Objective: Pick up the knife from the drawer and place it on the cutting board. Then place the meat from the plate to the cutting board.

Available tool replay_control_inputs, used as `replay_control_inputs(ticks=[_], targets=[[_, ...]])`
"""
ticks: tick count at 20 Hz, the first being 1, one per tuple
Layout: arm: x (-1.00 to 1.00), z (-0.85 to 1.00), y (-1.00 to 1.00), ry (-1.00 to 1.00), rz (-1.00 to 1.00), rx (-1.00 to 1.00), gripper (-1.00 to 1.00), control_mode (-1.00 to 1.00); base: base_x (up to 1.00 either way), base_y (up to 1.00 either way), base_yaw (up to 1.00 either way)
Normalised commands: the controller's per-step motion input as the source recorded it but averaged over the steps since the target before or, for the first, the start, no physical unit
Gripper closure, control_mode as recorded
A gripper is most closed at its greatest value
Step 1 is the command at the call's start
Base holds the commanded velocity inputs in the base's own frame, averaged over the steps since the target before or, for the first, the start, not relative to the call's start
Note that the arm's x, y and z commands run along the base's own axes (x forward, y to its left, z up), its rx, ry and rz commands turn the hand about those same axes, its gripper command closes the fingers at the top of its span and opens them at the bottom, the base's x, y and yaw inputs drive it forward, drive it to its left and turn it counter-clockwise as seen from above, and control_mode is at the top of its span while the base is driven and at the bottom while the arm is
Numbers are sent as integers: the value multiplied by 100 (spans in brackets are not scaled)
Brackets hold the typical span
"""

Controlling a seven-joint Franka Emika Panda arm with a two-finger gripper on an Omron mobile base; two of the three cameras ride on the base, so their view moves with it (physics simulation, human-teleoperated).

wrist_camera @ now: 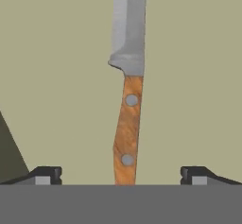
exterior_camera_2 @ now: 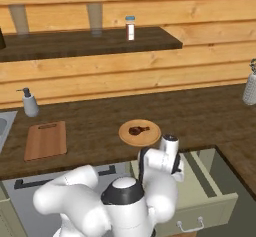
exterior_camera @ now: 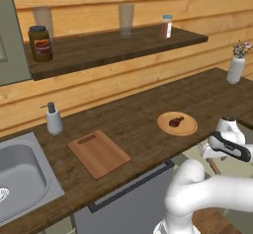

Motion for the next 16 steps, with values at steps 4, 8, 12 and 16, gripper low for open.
replay_control_inputs(ticks=[4, 8, 12, 16], targets=[[1, -36, 0, 0, 0, -2, -100, -100, 0, 0, 0], [0, -29, -2, 0, 0, 0, -100, -100, 0, 0, 0], [1, -26, -13, 0, 0, 1, -100, -100, 0, 0, 0], [0, -33, -13, 0, 0, 2, -100, -100, 0, 0, 0]])
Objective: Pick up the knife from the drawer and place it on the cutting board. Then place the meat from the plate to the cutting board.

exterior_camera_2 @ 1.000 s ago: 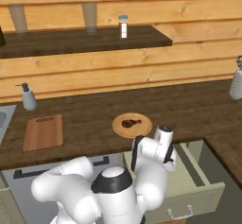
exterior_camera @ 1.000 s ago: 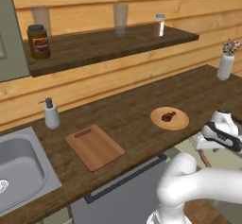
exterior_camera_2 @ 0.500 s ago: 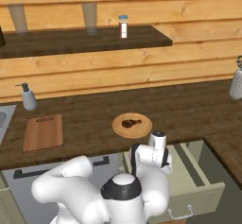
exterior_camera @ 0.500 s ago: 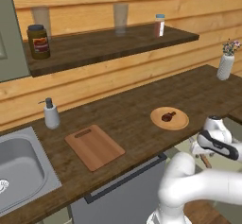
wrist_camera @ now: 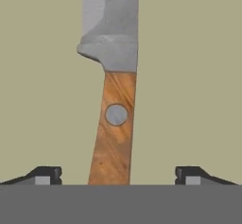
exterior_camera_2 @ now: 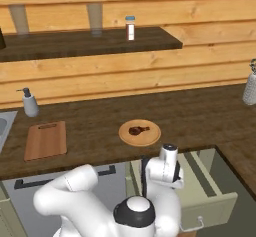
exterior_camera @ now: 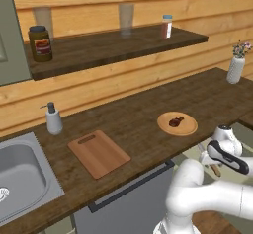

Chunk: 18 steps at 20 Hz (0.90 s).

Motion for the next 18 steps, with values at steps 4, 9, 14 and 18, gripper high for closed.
replay_control_inputs(ticks=[4, 9, 14, 18], targets=[[0, -69, 2, 0, 0, 0, 100, -100, 0, 0, 0], [-58, -76, 8, 0, 0, 0, 100, -100, 0, 0, 0], [-100, -54, 1, 0, 0, 3, 100, -100, 0, 0, 0], [-49, -23, 0, 0, 0, 4, 100, -100, 0, 0, 0]])
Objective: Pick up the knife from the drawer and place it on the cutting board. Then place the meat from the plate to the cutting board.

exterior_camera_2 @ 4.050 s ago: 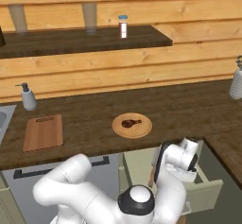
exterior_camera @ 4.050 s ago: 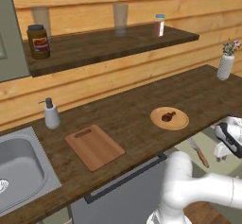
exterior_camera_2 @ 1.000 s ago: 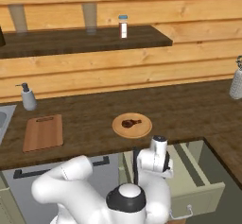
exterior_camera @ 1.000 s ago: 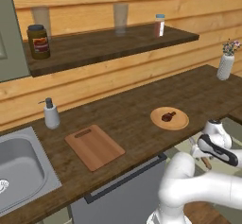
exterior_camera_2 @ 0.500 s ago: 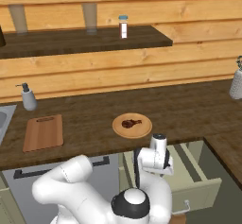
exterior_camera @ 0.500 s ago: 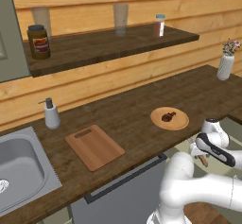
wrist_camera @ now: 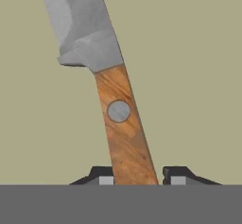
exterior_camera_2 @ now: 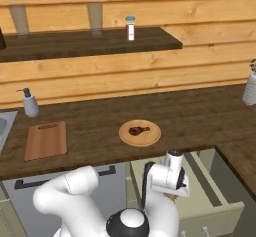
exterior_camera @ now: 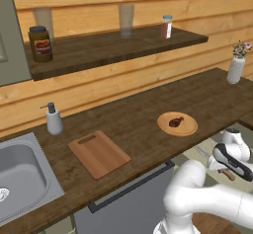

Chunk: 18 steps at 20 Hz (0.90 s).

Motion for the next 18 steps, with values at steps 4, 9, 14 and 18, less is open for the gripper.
replay_control_inputs(ticks=[4, 9, 14, 18], targets=[[0, 1, 0, 0, 0, 4, 100, -100, 0, 0, 0], [-18, 54, -1, 0, 0, 16, 100, -100, 0, 0, 0], [-55, 86, -4, 0, -3, 19, 100, -100, 0, 0, 0], [-68, 69, 0, 13, -16, 6, 100, -100, 0, 0, 0]])
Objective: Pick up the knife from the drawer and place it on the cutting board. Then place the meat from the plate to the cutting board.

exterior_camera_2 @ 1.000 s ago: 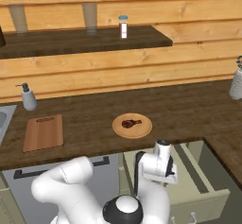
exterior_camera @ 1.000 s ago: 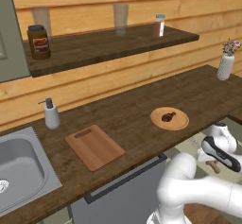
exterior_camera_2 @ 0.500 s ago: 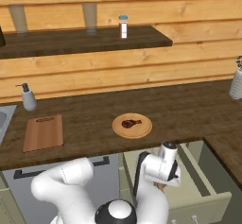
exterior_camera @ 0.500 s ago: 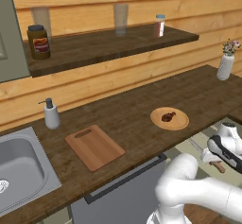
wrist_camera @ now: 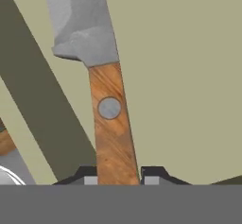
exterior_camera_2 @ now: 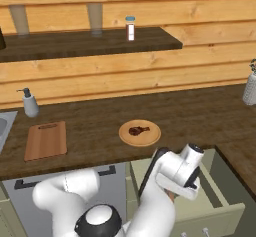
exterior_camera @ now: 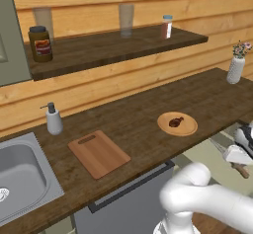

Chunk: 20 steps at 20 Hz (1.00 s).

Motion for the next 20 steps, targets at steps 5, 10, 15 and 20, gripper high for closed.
replay_control_inputs(ticks=[5, 10, 15, 20], targets=[[-64, 70, 0, 23, -25, 0, 100, -100, 0, 0, 0], [-45, 84, 0, 7, -36, 5, 100, -100, 0, 0, 0], [-19, 81, 24, 0, -33, 4, 100, -100, 0, 0, 0], [39, 99, 70, -1, 7, 0, 100, -100, 0, 0, 0]])
